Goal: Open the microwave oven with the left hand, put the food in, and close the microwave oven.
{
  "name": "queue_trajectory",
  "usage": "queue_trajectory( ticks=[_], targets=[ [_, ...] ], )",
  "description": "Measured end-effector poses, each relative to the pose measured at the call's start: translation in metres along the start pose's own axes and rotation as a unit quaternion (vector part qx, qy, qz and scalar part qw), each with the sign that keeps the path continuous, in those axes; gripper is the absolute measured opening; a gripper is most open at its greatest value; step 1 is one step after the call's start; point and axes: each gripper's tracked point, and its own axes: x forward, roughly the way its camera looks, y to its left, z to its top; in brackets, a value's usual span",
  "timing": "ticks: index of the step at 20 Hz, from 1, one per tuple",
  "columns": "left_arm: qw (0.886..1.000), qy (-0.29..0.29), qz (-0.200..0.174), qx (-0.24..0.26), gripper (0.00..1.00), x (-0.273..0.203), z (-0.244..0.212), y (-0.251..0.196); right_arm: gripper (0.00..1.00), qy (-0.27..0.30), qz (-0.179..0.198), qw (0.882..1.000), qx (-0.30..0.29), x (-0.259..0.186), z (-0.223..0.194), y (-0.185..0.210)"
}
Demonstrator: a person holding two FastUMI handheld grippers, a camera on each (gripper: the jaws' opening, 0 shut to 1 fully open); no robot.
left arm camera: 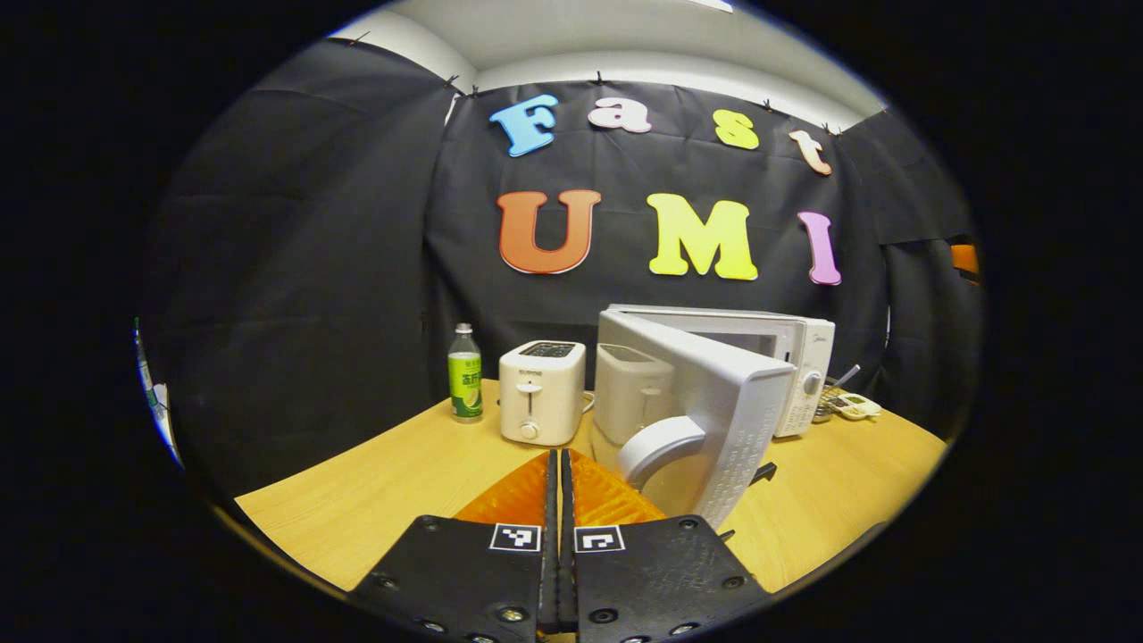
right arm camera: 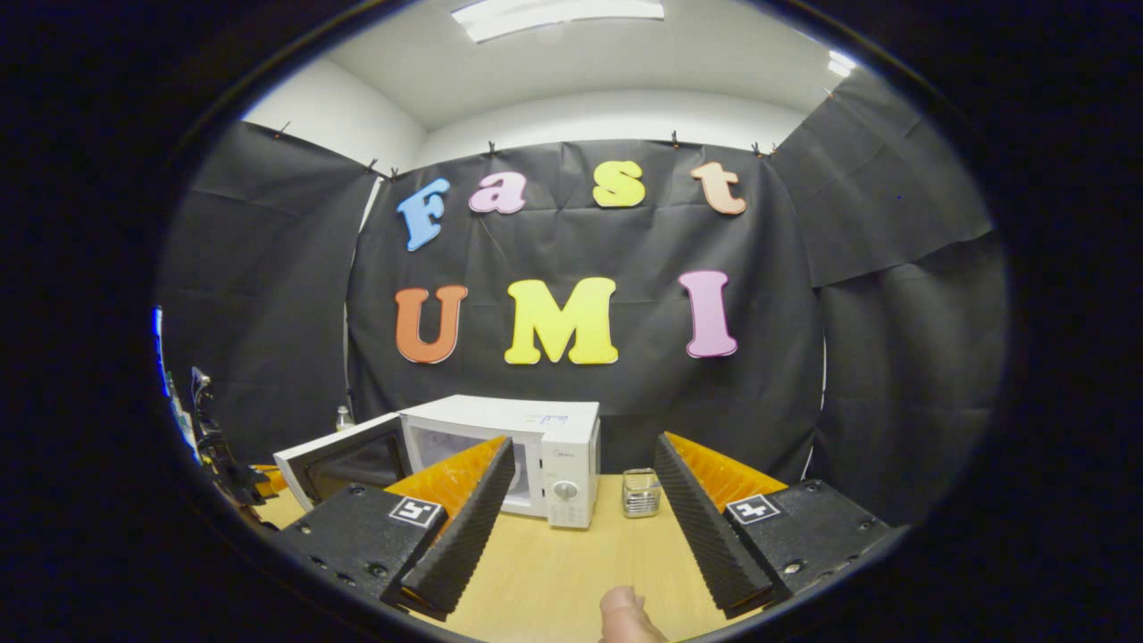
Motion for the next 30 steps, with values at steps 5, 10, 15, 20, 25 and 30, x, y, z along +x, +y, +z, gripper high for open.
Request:
queue_trajectory(
  ticks=[5, 10, 15, 20, 25, 30],
  targets=[
    [0.997, -0.004, -0.061, 0.039, 0.0, 0.01, -0.005, -0.065, 0.92, 0.007, 0.011, 1.0, 0.01, -0.002, -0.003, -0.012],
    [0.991, -0.001, -0.12, 0.064, 0.0, 0.036, -0.012, -0.121, 0.91, 0.012, -0.015, 1.0, 0.004, -0.003, -0.005, -0.032],
    [0.984, -0.01, -0.166, 0.067, 0.0, 0.064, -0.008, -0.169, 0.91, 0.008, -0.026, 1.0, 0.001, -0.003, -0.003, -0.044],
    [0.98, -0.003, -0.187, 0.062, 0.0, 0.097, -0.009, -0.203, 0.92, 0.011, -0.029, 1.0, 0.001, -0.001, -0.005, -0.048],
    [0.98, 0.0, -0.194, 0.041, 0.0, 0.132, -0.01, -0.231, 0.91, 0.021, -0.028, 0.999, 0.004, 0.005, -0.012, -0.054],
    [0.981, 0.013, -0.191, 0.025, 0.0, 0.173, -0.012, -0.258, 0.91, 0.03, -0.036, 0.999, 0.007, 0.01, -0.02, -0.066]
  ],
)
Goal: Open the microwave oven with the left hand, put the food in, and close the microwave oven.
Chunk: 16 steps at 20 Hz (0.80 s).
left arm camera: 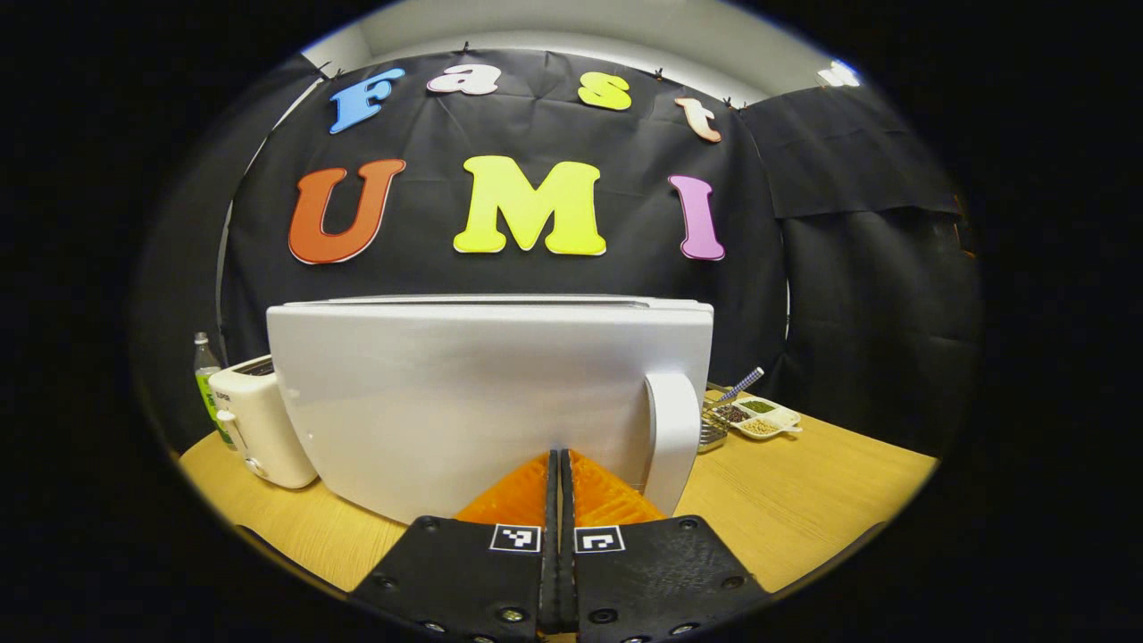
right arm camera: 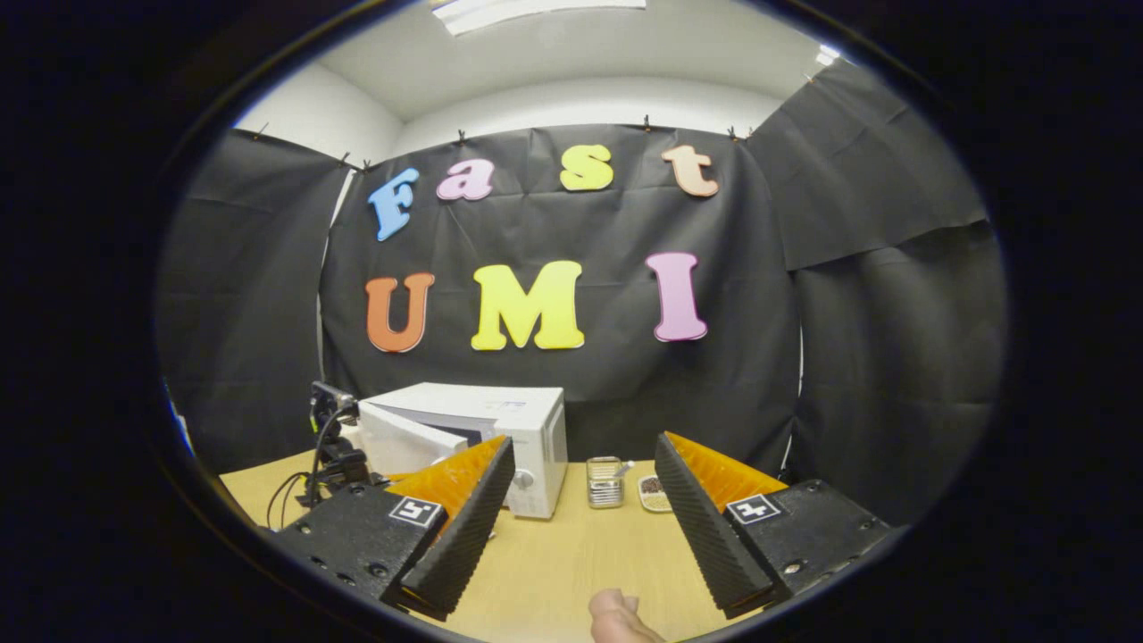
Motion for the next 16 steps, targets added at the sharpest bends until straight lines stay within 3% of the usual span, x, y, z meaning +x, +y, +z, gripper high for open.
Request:
queue_trajectory(
  ticks=[5, 6, 7, 8, 9, 11, 12, 13, 14, 15, 16],
  targets=[
    [1.0, 0.011, 0.009, 0.001, 0.0, 0.043, -0.003, -0.004, 0.91, -0.002, -0.012, 1.0, -0.001, 0.001, -0.004, -0.012],
    [1.0, 0.008, 0.009, -0.001, 0.0, 0.051, -0.001, -0.006, 1.0, 0.001, -0.015, 1.0, -0.001, 0.002, -0.006, -0.014],
    [1.0, 0.012, 0.019, -0.002, 0.0, 0.055, -0.001, -0.004, 0.91, 0.003, -0.016, 1.0, 0.0, 0.001, -0.008, -0.015],
    [1.0, 0.008, 0.026, -0.007, 0.12, 0.057, 0.0, -0.001, 0.92, 0.004, -0.016, 1.0, 0.002, 0.0, -0.008, -0.015],
    [0.999, 0.007, 0.028, -0.014, 0.01, 0.059, 0.002, -0.004, 0.92, 0.004, -0.015, 1.0, 0.004, -0.001, -0.009, -0.014],
    [0.999, 0.009, 0.027, -0.018, 0.01, 0.059, 0.002, -0.005, 0.92, 0.002, -0.013, 1.0, 0.009, -0.004, -0.009, -0.013],
    [0.999, 0.01, 0.028, -0.023, 0.12, 0.061, 0.002, -0.005, 0.92, 0.002, -0.013, 1.0, 0.011, -0.005, -0.009, -0.013],
    [0.999, 0.017, 0.036, -0.022, 0.01, 0.069, -0.001, -0.002, 0.91, 0.002, -0.014, 1.0, 0.013, -0.006, -0.009, -0.012],
    [0.998, 0.044, 0.031, -0.034, 0.0, 0.061, -0.007, -0.007, 0.92, 0.002, -0.015, 1.0, 0.014, -0.008, -0.009, -0.011],
    [0.998, 0.032, 0.033, -0.032, 0.0, 0.068, -0.001, -0.008, 0.91, 0.002, -0.015, 1.0, 0.015, -0.011, -0.009, -0.01],
    [0.998, 0.049, 0.039, -0.02, 0.04, 0.066, -0.009, -0.007, 0.91, 0.002, -0.015, 1.0, 0.016, -0.013, -0.008, -0.009]
  ],
)
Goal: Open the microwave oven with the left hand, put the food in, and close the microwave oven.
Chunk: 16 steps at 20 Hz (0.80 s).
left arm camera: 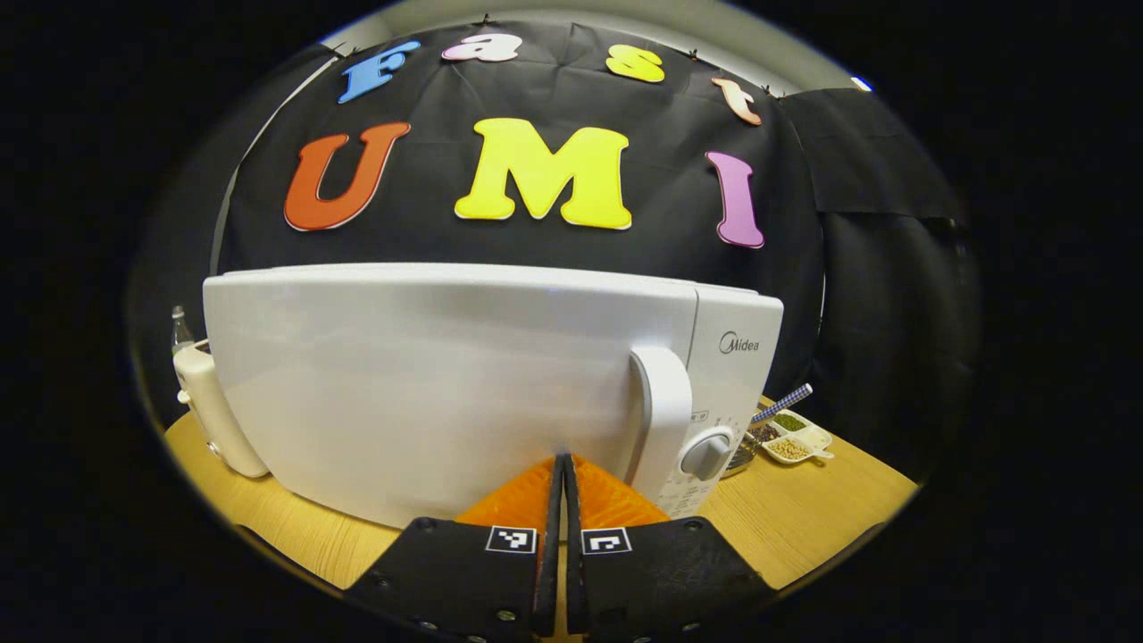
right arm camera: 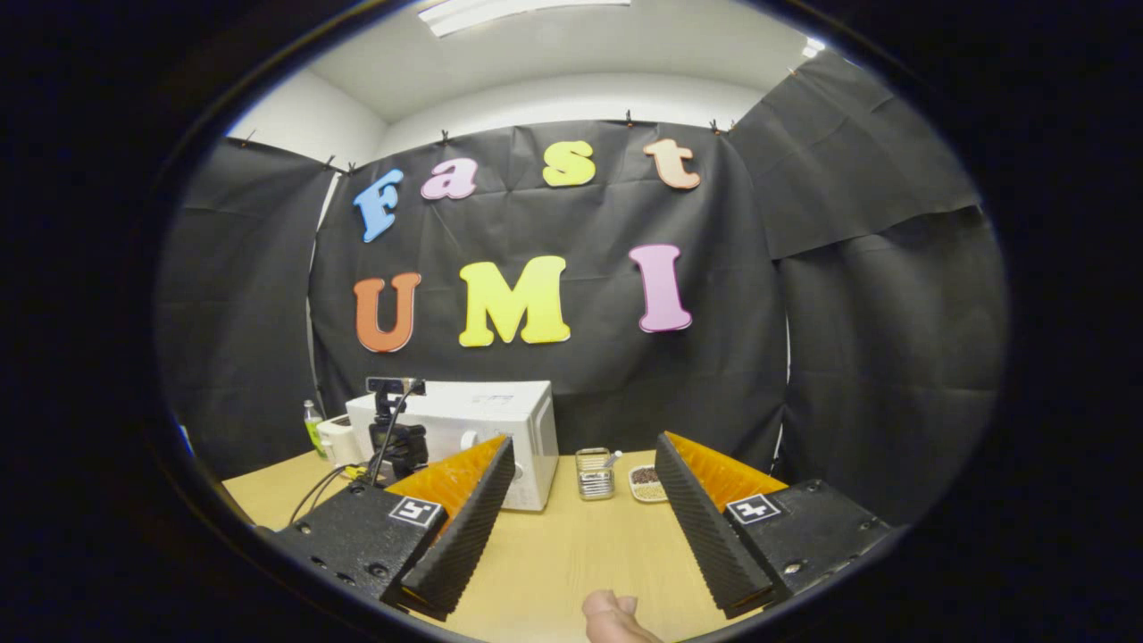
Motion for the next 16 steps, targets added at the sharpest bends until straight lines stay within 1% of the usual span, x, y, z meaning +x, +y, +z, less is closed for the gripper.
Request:
queue_trajectory(
  ticks=[2, 4, 7, 8, 9, 10, 11, 13, 14, 15, 16],
  targets=[
    [1.0, -0.003, 0.009, 0.021, 0.04, 0.002, 0.001, 0.0, 0.91, 0.001, -0.001, 1.0, -0.001, -0.005, 0.001, 0.002],
    [1.0, -0.001, 0.007, 0.008, 0.04, 0.003, 0.001, -0.002, 0.92, 0.003, -0.006, 1.0, -0.006, -0.017, 0.003, 0.001],
    [1.0, 0.012, 0.003, -0.013, 0.04, 0.001, 0.002, -0.002, 0.91, -0.015, -0.018, 1.0, -0.017, -0.036, 0.014, -0.003],
    [1.0, 0.016, 0.013, -0.01, 0.04, -0.001, 0.001, 0.001, 1.0, -0.021, -0.024, 0.999, -0.02, -0.041, 0.017, -0.004],
    [1.0, 0.021, 0.023, -0.005, 0.0, -0.008, 0.002, 0.006, 0.91, -0.023, -0.026, 0.999, -0.024, -0.046, 0.017, -0.002],
    [1.0, 0.02, 0.017, -0.007, 0.04, -0.018, 0.005, 0.002, 0.91, -0.023, -0.025, 0.999, -0.024, -0.051, 0.017, 0.001],
    [1.0, 0.01, 0.005, -0.013, 0.02, -0.031, 0.014, -0.007, 0.91, -0.023, -0.022, 0.999, -0.022, -0.055, 0.016, 0.003],
    [1.0, -0.017, 0.0, -0.009, 0.02, -0.066, 0.036, -0.014, 0.91, -0.022, -0.018, 0.999, -0.019, -0.062, 0.015, 0.007],
    [0.999, -0.033, 0.004, -0.002, 0.02, -0.082, 0.049, -0.014, 0.91, -0.023, -0.019, 0.999, -0.018, -0.065, 0.013, 0.007],
    [0.999, -0.04, 0.003, 0.0, 0.07, -0.105, 0.055, -0.018, 0.91, -0.023, -0.019, 0.999, -0.016, -0.069, 0.012, 0.008],
    [0.999, -0.047, 0.006, 0.003, 0.23, -0.125, 0.064, -0.019, 0.91, -0.025, -0.018, 0.999, -0.013, -0.073, 0.011, 0.009]
  ],
)
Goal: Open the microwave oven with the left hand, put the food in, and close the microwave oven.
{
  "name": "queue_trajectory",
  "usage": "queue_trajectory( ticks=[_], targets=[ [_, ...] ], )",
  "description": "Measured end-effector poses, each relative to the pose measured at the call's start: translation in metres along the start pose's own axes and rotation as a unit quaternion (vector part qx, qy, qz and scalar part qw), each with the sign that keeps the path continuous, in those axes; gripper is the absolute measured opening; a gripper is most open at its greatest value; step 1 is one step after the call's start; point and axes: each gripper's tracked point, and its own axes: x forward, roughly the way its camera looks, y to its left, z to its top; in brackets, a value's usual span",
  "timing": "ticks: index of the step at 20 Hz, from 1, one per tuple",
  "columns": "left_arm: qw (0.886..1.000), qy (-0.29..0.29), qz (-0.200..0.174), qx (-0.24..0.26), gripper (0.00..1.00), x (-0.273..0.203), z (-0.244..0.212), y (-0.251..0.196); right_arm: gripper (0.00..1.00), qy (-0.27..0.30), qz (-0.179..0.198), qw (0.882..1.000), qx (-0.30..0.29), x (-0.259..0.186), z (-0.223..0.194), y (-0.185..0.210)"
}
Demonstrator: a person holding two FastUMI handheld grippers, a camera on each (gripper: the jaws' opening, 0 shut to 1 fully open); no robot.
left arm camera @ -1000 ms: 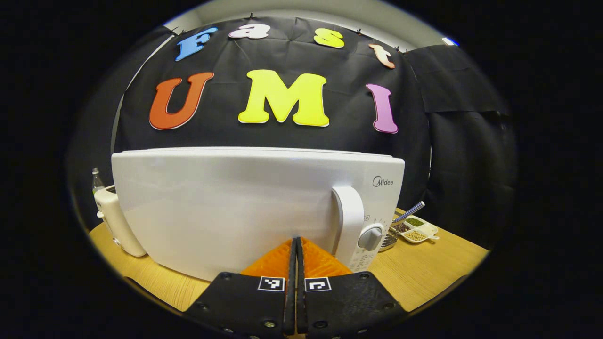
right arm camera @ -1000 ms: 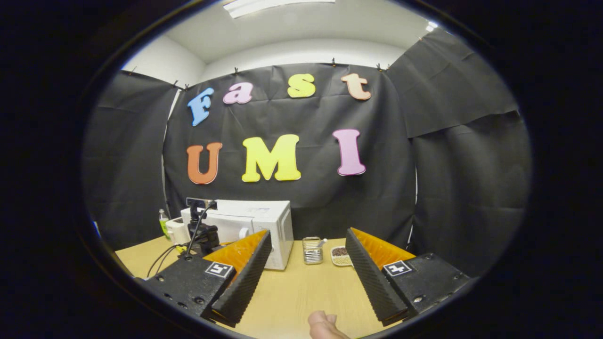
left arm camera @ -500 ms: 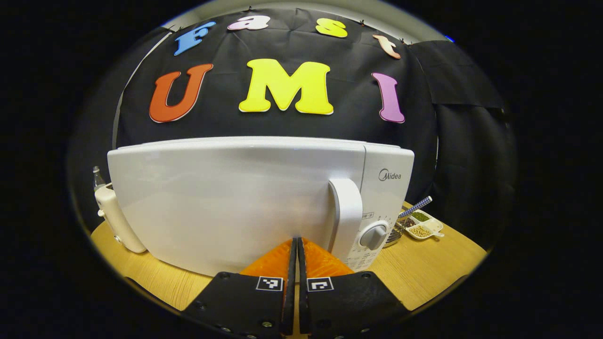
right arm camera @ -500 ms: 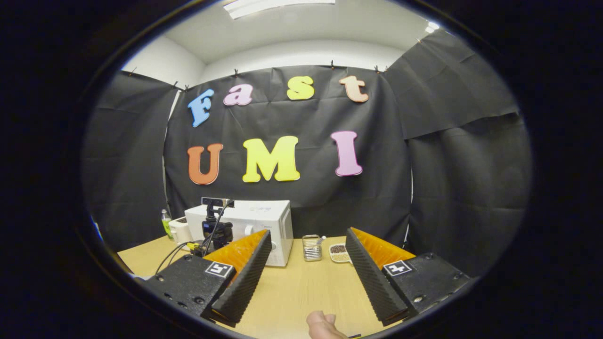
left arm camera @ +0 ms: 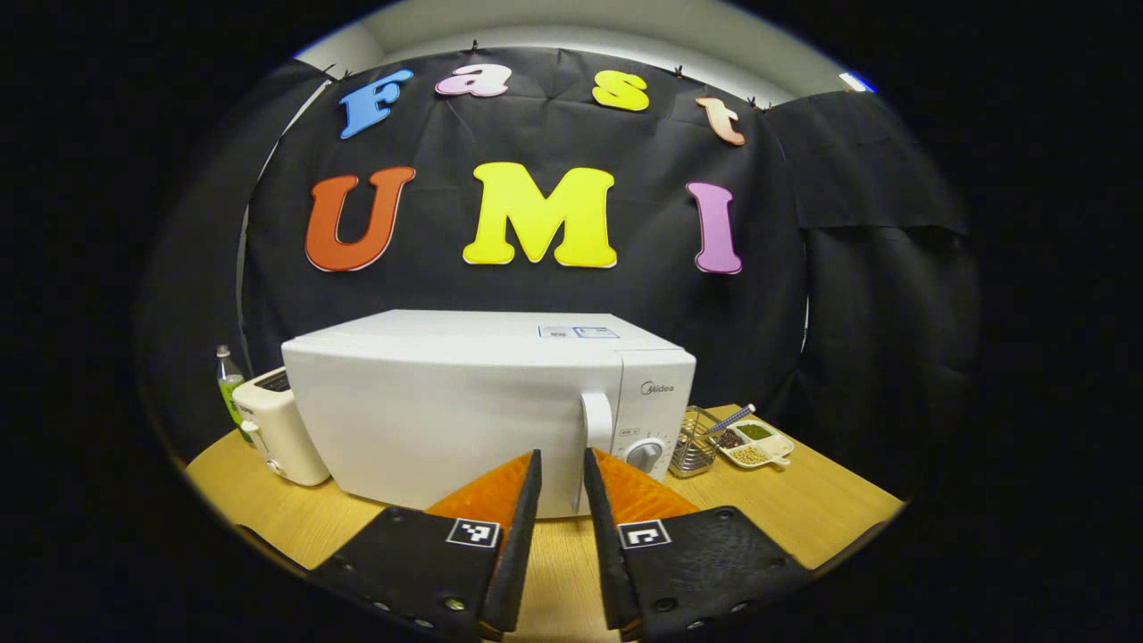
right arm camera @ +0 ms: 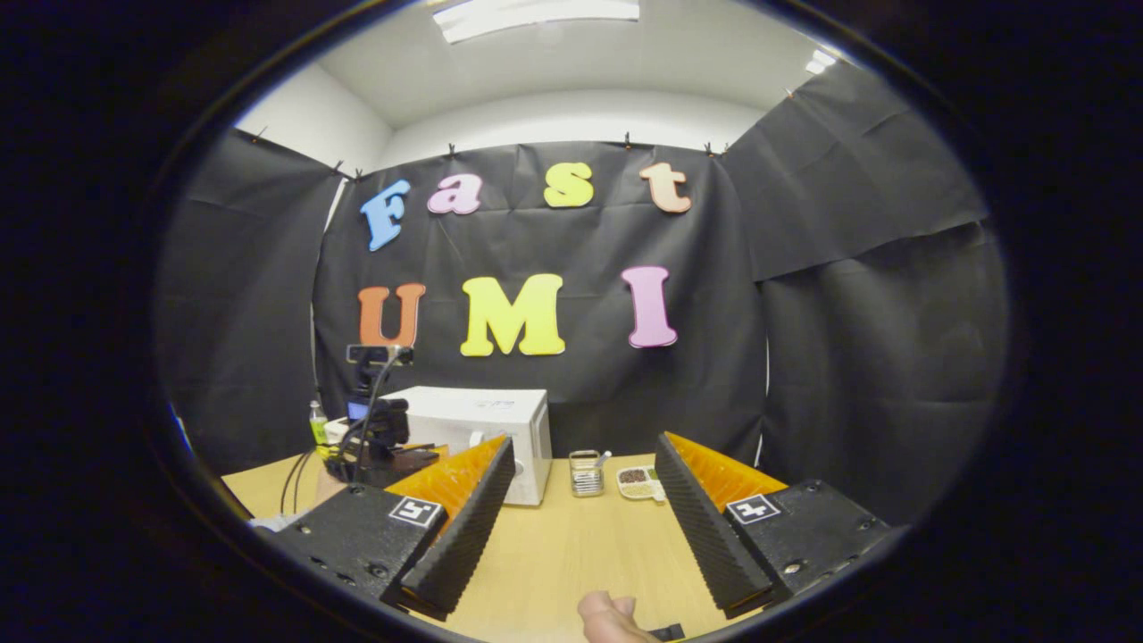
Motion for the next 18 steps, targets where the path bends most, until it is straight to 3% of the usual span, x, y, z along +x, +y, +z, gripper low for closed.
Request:
queue_trajectory(
  ticks=[3, 9, 12, 18],
  targets=[
    [1.0, -0.004, 0.01, -0.006, 0.95, -0.057, 0.02, -0.002, 0.92, -0.004, -0.005, 1.0, 0.01, -0.011, 0.0, -0.001],
    [0.998, -0.039, 0.038, 0.011, 0.94, -0.163, 0.06, -0.001, 0.91, -0.02, -0.023, 0.999, 0.008, -0.034, 0.01, -0.004],
    [0.997, -0.069, 0.028, 0.024, 0.94, -0.214, 0.077, -0.009, 0.91, -0.023, -0.029, 0.999, 0.001, -0.043, 0.012, -0.004],
    [0.993, -0.103, 0.053, 0.04, 0.94, -0.291, 0.075, -0.001, 0.92, -0.016, -0.037, 0.999, 0.0, -0.049, 0.009, -0.007]
  ],
)
